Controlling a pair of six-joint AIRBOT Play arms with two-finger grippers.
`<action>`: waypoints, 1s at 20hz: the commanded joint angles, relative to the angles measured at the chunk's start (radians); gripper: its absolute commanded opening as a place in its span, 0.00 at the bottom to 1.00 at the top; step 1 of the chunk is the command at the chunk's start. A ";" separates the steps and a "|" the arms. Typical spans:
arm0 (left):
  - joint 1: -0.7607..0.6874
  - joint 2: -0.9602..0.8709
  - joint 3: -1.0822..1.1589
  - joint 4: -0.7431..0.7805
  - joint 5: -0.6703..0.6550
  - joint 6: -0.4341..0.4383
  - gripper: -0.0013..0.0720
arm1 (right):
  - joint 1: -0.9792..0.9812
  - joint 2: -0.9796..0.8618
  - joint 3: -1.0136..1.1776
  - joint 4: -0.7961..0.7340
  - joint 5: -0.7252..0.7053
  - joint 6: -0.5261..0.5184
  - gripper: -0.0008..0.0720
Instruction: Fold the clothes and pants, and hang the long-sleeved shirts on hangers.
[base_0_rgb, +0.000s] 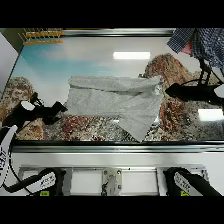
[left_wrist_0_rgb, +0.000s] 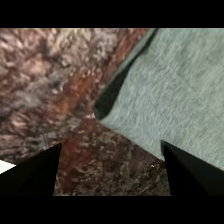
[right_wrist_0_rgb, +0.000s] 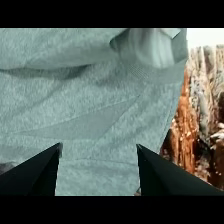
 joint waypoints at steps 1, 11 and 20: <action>-0.033 -0.011 -0.081 -0.107 0.107 -0.014 0.95 | 0.002 0.072 -0.089 0.010 0.009 -0.002 0.70; -0.203 -0.252 0.150 -0.109 0.141 -0.066 0.26 | -0.013 0.072 -0.119 -0.038 0.013 0.011 0.70; -0.187 -0.155 0.162 -0.100 0.122 0.059 0.03 | -0.118 -0.181 -0.339 0.060 -0.117 0.040 0.70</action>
